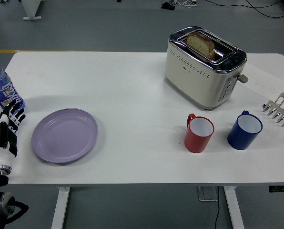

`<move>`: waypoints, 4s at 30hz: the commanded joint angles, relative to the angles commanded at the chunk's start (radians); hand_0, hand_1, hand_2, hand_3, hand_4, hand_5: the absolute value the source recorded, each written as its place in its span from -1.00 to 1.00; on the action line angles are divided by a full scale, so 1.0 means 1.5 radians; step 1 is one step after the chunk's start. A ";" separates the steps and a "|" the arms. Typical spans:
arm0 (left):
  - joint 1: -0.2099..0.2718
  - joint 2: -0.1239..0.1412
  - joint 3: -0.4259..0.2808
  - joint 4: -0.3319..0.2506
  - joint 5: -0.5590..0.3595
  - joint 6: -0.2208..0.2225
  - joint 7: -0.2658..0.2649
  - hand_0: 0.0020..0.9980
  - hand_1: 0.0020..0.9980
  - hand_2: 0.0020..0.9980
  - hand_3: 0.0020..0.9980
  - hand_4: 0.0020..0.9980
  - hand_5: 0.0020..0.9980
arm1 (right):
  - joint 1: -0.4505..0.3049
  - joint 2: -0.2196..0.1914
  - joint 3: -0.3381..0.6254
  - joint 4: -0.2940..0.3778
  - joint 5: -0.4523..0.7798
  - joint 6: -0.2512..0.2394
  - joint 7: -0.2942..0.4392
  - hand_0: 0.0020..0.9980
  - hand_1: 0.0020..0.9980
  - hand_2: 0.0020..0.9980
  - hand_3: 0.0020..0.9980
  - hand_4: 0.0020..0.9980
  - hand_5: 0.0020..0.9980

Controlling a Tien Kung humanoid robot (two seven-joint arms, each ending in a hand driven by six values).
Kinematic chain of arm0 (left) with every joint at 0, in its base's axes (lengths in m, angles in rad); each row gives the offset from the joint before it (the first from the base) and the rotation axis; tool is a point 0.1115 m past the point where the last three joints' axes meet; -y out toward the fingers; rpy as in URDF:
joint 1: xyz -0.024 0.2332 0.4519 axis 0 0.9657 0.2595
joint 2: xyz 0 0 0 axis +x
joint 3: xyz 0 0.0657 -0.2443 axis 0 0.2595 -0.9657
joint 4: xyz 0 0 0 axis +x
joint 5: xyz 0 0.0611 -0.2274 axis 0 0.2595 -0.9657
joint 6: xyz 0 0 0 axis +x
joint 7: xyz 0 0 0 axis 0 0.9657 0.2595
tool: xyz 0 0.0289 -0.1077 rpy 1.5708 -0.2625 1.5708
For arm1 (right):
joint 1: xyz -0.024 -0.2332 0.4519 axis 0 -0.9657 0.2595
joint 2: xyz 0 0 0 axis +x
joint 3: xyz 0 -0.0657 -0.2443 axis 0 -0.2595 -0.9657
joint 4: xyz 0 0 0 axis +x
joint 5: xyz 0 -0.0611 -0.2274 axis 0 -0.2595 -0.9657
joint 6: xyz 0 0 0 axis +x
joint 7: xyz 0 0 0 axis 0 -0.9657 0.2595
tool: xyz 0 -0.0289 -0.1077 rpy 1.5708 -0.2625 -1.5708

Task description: Push plate across desktop

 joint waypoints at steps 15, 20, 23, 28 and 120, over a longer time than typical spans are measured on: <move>-0.003 -0.023 0.009 0.030 0.026 0.026 -0.028 0.74 0.82 0.91 0.95 0.12 1.00 | 0.000 -0.001 0.007 0.000 -0.019 0.001 -0.005 0.10 -0.10 0.20 0.17 -0.39 0.01; -0.008 -0.038 0.006 0.037 0.039 0.029 -0.032 0.73 0.81 0.90 0.96 0.11 1.00 | 0.001 -0.001 0.006 0.000 -0.018 0.000 -0.005 0.10 -0.10 0.20 0.17 -0.39 0.01; -0.008 -0.045 0.005 0.040 0.041 0.030 -0.033 0.74 0.82 0.90 0.95 0.11 1.00 | 0.001 -0.001 0.005 0.000 -0.016 0.001 -0.004 0.10 -0.10 0.20 0.17 -0.40 0.01; -0.011 -0.057 0.006 0.046 0.041 0.038 -0.039 0.74 0.82 0.90 0.95 0.11 1.00 | 0.001 -0.001 0.005 0.000 -0.016 0.000 -0.003 0.10 -0.10 0.20 0.17 -0.40 0.01; -0.109 -0.067 0.285 0.077 -0.047 0.059 -0.044 0.74 0.81 0.90 0.87 0.06 1.00 | 0.008 -0.010 0.027 0.002 -0.069 -0.003 -0.019 0.11 -0.10 0.19 0.17 -0.39 -0.01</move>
